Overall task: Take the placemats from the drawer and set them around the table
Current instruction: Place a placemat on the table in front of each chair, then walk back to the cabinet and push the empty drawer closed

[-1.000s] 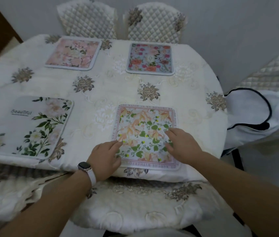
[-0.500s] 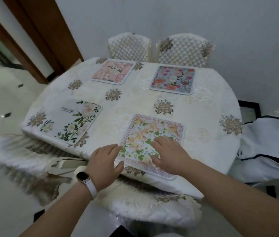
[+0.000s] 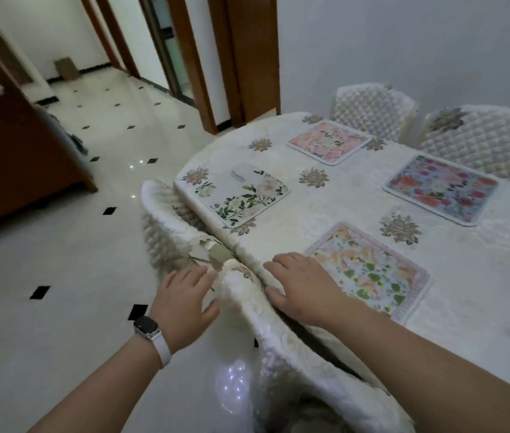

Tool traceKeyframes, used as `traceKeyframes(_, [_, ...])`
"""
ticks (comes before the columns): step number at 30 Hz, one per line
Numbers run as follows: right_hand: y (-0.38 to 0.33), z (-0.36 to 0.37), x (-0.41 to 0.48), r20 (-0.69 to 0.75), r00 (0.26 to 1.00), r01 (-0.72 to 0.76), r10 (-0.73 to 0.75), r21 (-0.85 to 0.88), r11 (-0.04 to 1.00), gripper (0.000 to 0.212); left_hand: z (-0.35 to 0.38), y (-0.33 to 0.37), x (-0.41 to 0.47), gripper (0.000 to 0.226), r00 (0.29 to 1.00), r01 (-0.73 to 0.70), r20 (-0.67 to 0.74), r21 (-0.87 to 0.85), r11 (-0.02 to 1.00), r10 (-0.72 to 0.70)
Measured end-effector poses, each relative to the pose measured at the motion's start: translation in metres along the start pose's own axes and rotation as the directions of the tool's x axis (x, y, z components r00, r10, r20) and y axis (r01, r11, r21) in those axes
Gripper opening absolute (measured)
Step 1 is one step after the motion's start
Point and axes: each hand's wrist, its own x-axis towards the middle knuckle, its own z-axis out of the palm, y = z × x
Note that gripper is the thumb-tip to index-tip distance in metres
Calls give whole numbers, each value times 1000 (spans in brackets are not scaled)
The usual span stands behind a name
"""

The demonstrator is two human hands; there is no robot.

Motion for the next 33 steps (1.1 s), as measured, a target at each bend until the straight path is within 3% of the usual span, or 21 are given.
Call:
traceKeyframes(5, [-52,7,30,41,992,124,-122,-31,992,54,-9,-48,-44,49,990,106,-94,23,994,-103])
traceKeyframes(9, [-108,17,62,59,980,195,-193,-46,980,59,-13,-97,-84,52,977,195,-90,21,981,-192])
traceKeyframes(13, [-186,32,95,66,961,270,-267,-46,962,64,-18,-165,-131,51,955,288,-78,-8,958,-287])
traceKeyframes(21, [-350,80,147,81,890,452,-448,-42,891,55,-15,-296,-236,49,886,441,-132,-60,896,-445])
traceKeyframes(28, [-467,111,177,111,745,665,-657,-46,746,46,-16,-367,-336,48,767,616,-155,-95,782,-623])
traceKeyframes(33, [-533,131,201,136,634,770,-761,-22,638,47,-19,-393,-389,48,640,749,-141,-106,655,-755])
